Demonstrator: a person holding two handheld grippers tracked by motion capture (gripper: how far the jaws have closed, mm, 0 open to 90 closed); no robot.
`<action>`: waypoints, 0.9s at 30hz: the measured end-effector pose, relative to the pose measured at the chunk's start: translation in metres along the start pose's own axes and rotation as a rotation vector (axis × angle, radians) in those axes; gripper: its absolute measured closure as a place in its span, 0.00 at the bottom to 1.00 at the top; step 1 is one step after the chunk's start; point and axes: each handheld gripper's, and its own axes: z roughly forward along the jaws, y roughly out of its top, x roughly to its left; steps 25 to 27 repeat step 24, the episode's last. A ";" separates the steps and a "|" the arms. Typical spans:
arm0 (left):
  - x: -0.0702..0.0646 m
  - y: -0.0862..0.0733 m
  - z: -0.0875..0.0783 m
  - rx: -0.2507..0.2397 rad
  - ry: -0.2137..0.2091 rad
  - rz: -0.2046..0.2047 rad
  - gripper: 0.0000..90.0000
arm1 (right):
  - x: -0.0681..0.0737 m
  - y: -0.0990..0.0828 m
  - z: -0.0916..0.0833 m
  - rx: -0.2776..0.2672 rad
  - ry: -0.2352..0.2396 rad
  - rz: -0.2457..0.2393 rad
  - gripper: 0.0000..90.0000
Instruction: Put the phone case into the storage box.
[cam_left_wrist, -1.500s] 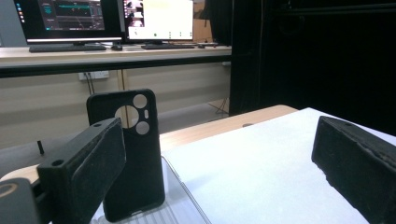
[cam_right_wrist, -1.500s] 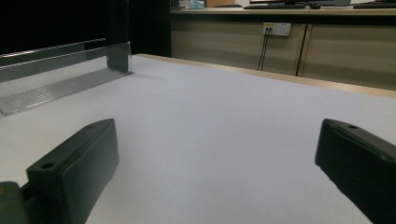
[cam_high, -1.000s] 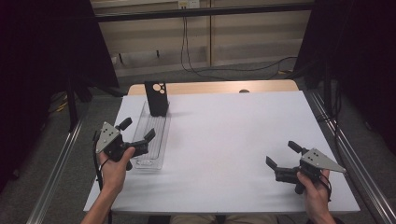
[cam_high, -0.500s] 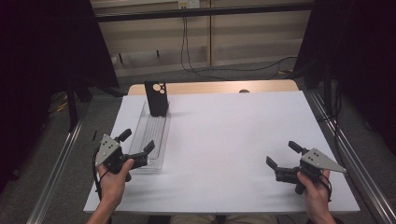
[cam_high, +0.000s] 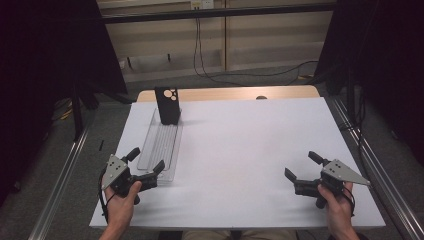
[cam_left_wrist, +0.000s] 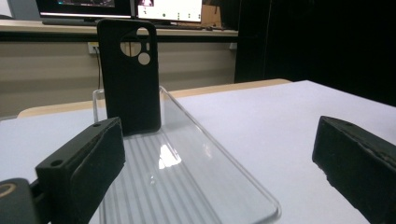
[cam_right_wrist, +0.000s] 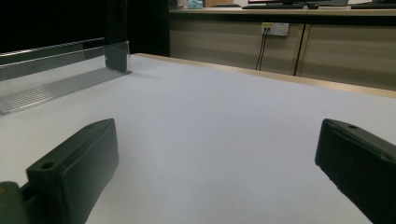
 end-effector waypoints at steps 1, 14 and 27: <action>-0.001 -0.001 -0.002 -0.002 0.016 0.003 0.03 | 0.000 0.000 0.000 -0.003 -0.004 0.000 0.00; 0.008 -0.015 -0.015 0.004 0.028 0.015 0.03 | 0.000 -0.001 0.001 0.004 -0.007 -0.006 0.00; 0.009 -0.013 -0.018 -0.003 0.060 -0.002 0.03 | 0.000 0.000 0.001 0.003 0.001 -0.011 0.00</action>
